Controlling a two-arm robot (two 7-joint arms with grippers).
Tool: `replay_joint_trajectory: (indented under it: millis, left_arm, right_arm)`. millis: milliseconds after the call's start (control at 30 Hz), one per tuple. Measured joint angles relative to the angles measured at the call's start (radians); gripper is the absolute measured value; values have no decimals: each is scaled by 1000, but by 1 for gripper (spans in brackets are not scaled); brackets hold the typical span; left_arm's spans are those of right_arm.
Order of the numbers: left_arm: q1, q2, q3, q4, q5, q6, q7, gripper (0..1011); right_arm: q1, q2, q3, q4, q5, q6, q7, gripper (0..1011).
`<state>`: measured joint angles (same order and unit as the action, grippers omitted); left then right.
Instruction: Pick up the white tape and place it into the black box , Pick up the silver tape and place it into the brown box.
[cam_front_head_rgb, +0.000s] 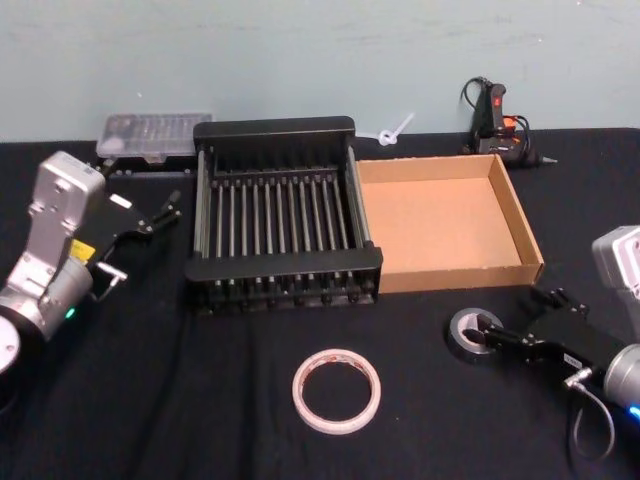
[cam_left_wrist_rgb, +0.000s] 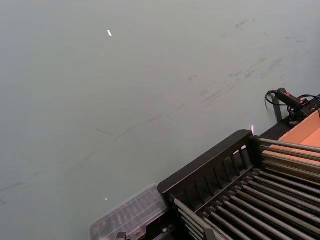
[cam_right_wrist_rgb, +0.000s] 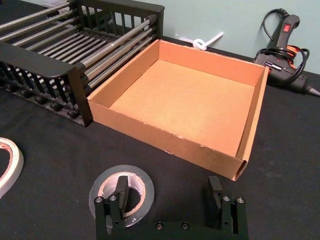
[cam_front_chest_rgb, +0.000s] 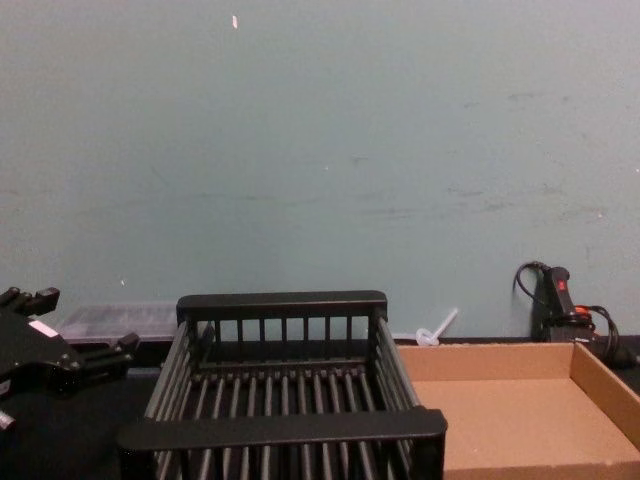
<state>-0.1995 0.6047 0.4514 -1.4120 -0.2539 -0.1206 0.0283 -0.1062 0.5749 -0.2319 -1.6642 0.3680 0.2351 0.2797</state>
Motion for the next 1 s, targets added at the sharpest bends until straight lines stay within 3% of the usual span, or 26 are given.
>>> replay_joint_trajectory:
  millis: [633,1000]
  left_arm:
    - [0,0,0,0,0,0,0,1001]
    - [0,0,0,0,0,0,0,1001]
  right_arm:
    - [42,-45,-1,51,-43,16,39,1002]
    - [45,-52,-1,54,-60,27,43,1002]
